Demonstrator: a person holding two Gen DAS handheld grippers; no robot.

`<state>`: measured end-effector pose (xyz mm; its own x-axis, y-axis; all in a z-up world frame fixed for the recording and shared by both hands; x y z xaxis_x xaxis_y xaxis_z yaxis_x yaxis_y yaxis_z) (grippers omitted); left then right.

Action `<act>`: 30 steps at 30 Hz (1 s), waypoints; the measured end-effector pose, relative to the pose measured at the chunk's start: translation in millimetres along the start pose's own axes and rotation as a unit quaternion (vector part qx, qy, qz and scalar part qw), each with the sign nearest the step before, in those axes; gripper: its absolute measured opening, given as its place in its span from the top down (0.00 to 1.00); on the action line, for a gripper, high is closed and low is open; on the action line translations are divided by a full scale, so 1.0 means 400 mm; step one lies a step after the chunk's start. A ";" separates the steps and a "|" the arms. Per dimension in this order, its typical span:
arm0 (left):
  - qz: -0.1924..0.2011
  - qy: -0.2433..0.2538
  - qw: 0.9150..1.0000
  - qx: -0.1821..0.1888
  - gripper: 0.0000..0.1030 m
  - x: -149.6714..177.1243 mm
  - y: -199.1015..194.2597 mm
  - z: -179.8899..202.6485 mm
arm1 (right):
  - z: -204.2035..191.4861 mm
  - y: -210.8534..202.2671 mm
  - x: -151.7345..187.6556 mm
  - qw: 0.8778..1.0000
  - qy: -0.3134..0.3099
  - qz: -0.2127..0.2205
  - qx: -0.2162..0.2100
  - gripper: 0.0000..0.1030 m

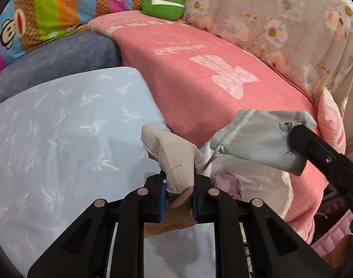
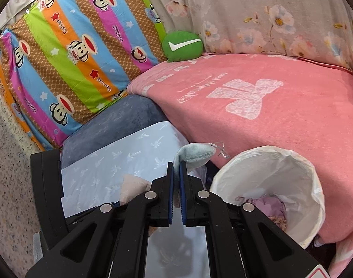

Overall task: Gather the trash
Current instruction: 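Open both tools over the bin to drop the stocking and pouch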

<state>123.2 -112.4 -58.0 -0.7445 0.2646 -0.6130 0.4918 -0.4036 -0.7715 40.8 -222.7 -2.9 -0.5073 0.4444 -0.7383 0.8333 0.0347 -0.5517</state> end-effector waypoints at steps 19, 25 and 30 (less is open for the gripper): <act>-0.005 0.078 0.995 0.056 0.79 0.021 -0.011 0.260 | 0.237 -0.162 -0.016 0.996 0.049 0.041 0.058 0.96; 0.007 0.069 0.996 0.060 0.48 0.015 -0.021 0.280 | 0.271 -0.176 -0.022 0.995 0.057 0.045 0.065 0.96; 0.029 0.075 0.995 0.050 0.39 -0.003 -0.037 0.285 | 0.283 -0.174 -0.027 0.995 0.058 0.046 0.066 0.96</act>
<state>65.4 -206.6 -26.7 -0.6363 0.3631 -0.6807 0.4790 -0.5057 -0.7175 -36.7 -331.3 -0.4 -0.3954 0.5410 -0.7423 0.8348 -0.1254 -0.5361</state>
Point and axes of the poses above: each gripper's, at about its wrist camera, not at the fingertips, and y roughly the way its jaws point, z to its right, x to its underside, the point moved 6 cm from there along y, roughly the way its jaws point, and after that the axes turned 7 degrees about -x, right-handed, at the moved point
